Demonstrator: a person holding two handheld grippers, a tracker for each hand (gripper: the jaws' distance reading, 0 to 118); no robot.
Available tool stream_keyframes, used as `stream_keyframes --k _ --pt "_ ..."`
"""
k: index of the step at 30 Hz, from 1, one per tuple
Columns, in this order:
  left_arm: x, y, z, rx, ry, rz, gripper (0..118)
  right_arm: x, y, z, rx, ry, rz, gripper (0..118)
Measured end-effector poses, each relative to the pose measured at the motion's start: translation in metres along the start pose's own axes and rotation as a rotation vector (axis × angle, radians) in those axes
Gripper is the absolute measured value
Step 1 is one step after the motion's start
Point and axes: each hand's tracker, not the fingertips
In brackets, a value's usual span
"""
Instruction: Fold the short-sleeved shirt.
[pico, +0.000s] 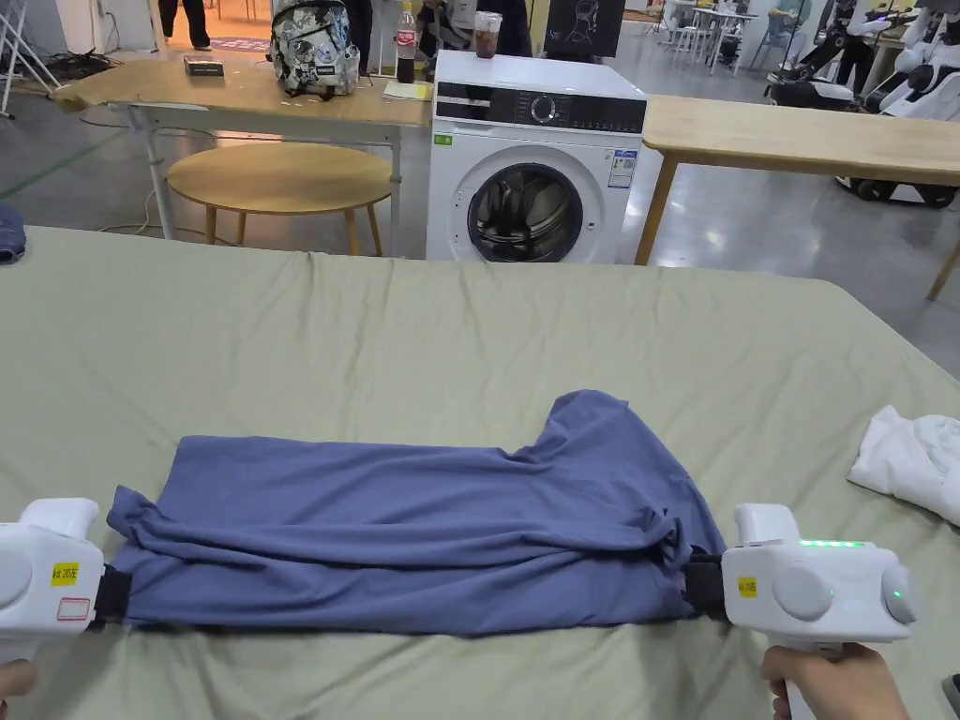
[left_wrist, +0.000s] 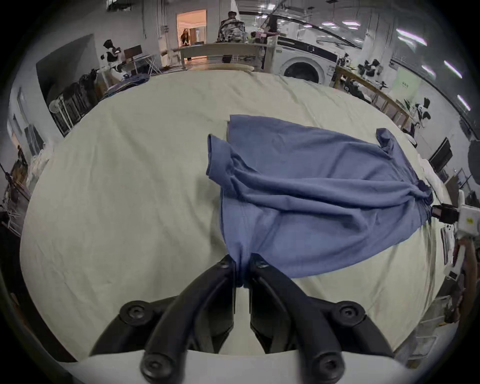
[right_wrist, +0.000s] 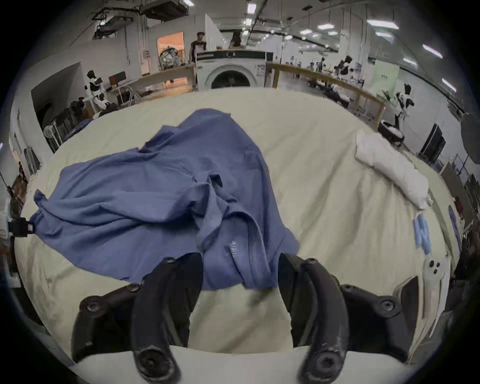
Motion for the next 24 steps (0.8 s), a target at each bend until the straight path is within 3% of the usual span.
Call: stream_keyframes --k 2,6,9,15,21,24 --pt "0.0 -0.002 0.0 -0.006 -0.002 0.001 3 0.0 0.003 -0.015 -0.037 0.01 -0.004 61" --pt "-0.002 -0.005 -0.003 -0.013 -0.005 0.01 3 -0.011 -0.003 -0.03 -0.107 0.027 0.034 40" --pt "-0.001 -0.005 -0.004 -0.013 -0.001 0.009 3 -0.02 -0.007 -0.028 -0.084 0.038 0.046 9" --pt "-0.002 -0.005 0.0 -0.001 -0.001 0.003 3 -0.013 -0.011 -0.013 -0.055 0.043 0.009 3" --pt "-0.007 0.007 0.035 0.106 -0.056 0.038 3 -0.003 0.011 0.038 0.005 0.079 -0.019 3" --pt "-0.008 0.009 0.059 0.148 -0.041 0.022 3 -0.01 0.019 0.076 0.046 0.062 0.004 3"
